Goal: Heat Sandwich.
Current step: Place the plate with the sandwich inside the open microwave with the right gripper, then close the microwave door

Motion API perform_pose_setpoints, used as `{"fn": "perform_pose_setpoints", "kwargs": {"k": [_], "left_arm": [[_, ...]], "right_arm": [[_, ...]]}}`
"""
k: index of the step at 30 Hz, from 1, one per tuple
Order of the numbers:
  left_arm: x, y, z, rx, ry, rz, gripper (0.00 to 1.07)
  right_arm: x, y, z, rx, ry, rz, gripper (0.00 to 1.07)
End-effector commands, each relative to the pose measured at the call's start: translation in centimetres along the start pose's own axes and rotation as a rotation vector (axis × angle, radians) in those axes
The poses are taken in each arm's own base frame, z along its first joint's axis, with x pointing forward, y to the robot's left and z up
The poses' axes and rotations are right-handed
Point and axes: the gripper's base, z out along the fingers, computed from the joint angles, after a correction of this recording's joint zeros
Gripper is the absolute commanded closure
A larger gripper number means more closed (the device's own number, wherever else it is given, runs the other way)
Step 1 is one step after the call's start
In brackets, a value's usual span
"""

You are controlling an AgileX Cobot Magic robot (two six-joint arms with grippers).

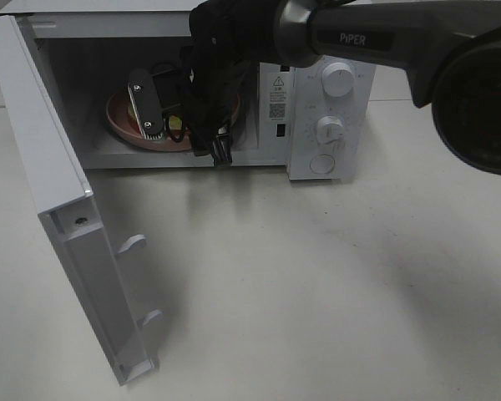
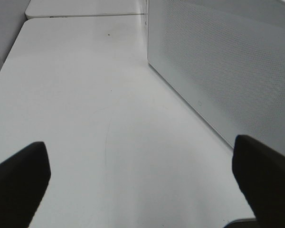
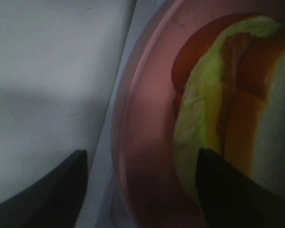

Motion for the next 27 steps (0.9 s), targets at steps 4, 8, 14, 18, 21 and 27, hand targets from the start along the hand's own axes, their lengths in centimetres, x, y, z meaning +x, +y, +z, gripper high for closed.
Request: {"fn": "perform_pose_setpoints", "kwargs": {"k": [4,8,14,18,21,27], "left_arm": [[0.2,-0.1,-0.3,0.006,-0.028,-0.005,0.07],[0.2,-0.1,-0.3,0.006,-0.028,-0.005,0.07],[0.2,-0.1,-0.3,0.006,-0.028,-0.005,0.07],[0.2,-0.1,-0.3,0.006,-0.028,-0.005,0.07],[0.2,-0.1,-0.3,0.006,-0.028,-0.005,0.07],[0.2,-0.1,-0.3,0.006,-0.028,-0.005,0.07]], "right_arm": [[0.1,0.2,-1.5,0.031,-0.022,0.079,0.3],[0.2,0.6,-1.9,0.038,-0.028,0.1,0.28],[0.7,2.0,-2.9,0.02,-0.026,0.101,0.29],[0.9,2.6,-3.7,0.03,-0.035,0.1,0.3],[1.3,3.7,-4.8,0.036,-0.044,0.099,0.31],[1.9,5.3,-6.2,0.034,-0.05,0.095,0.31]]}}
